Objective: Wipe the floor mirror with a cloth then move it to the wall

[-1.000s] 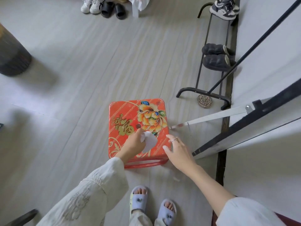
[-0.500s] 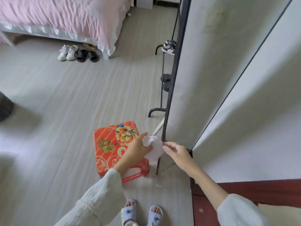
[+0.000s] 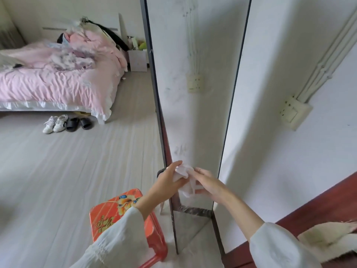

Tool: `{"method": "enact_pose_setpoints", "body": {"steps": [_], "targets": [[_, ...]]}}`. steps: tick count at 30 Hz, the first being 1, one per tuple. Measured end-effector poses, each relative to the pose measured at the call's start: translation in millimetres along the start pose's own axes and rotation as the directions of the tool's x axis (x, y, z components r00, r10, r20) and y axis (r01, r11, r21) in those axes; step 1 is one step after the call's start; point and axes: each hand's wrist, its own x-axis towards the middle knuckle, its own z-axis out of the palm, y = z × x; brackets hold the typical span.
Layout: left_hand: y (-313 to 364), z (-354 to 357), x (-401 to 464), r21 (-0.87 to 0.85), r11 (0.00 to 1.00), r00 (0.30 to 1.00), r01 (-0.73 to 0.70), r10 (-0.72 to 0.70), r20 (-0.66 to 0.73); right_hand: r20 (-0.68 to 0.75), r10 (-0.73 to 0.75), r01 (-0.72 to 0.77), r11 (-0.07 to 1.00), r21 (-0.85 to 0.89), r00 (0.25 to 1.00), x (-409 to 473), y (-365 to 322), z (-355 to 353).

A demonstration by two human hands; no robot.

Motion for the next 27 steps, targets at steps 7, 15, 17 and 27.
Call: {"method": "enact_pose_setpoints", "body": {"steps": [7, 15, 17, 27], "targets": [[29, -16, 15, 0.022, 0.993, 0.983, -0.115, 0.117, -0.140, -0.203, -0.029, 0.080, 0.966, 0.246, 0.979, 3, -21, -16], [71, -27, 19, 0.498, 0.739, 0.800, -0.454, 0.584, -0.136, 0.019, -0.061, 0.039, 0.825, 0.564, 0.998, -10, -63, -40], [80, -23, 21, 0.535, 0.620, 0.750, -0.574, 0.660, 0.040, 0.083, -0.117, 0.048, 0.816, 0.576, 0.990, -12, -72, -40], [94, -23, 16, 0.070, 0.898, 0.896, -0.435, 0.439, -0.064, -0.109, -0.078, 0.120, 0.876, 0.468, 0.991, -14, -66, -57]]}}
